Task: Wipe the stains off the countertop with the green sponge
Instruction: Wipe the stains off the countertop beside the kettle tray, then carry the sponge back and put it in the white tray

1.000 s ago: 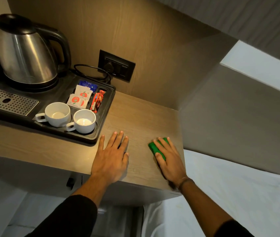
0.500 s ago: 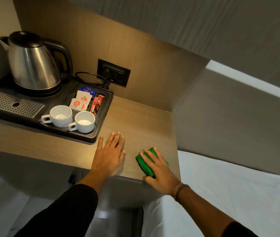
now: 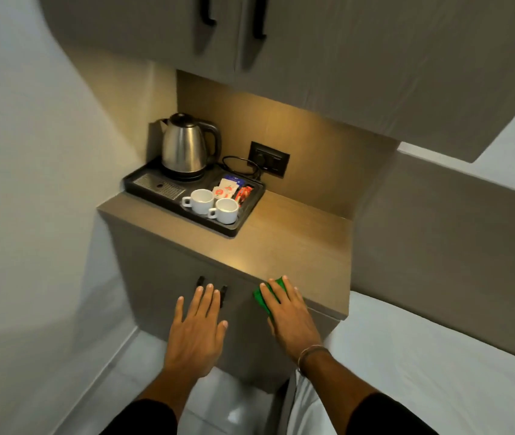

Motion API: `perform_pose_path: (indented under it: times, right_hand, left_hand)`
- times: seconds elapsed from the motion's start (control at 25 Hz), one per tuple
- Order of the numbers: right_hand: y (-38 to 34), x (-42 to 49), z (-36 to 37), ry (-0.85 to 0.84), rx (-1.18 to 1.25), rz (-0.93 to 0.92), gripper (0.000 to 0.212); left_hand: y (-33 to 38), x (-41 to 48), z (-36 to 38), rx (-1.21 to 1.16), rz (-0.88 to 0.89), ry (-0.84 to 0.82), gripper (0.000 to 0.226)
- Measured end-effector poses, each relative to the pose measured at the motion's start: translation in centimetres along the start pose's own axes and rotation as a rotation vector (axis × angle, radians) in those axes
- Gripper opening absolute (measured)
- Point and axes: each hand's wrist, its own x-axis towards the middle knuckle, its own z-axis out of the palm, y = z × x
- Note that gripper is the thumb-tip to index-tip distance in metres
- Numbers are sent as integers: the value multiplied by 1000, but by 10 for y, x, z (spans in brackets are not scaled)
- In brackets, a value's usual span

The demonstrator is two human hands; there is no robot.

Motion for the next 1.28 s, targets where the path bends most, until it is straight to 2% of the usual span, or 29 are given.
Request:
perform_pose_path:
  times: [0.16, 0.4, 0.68, 1.0, 1.16, 1.28]
  right_hand:
    - [-93, -48, 25, -4, 31, -161, 76]
    - [-278, -117, 63, -92, 110, -494, 73]
    - [-502, -204, 84, -147, 155, -858, 75]
    - [-726, -303, 107, -198, 203, -1022, 80]
    - [-805, -323, 132, -233, 207, -1036, 71]
    - [-839, -328, 161, -264, 158, -1024, 69]
  left_hand:
    - [-51, -119, -8, 51, -197, -3, 81]
    - [-149, -331, -21, 82, -580, 51, 77]
    - [-225, -558, -46, 106, -899, 111, 74]
    - [-325, -754, -58, 158, -1123, 138, 82]
    - [-372, -791, -60, 134, -1133, 74, 73]
    - [-404, -795, -47, 95, -1138, 78, 72]
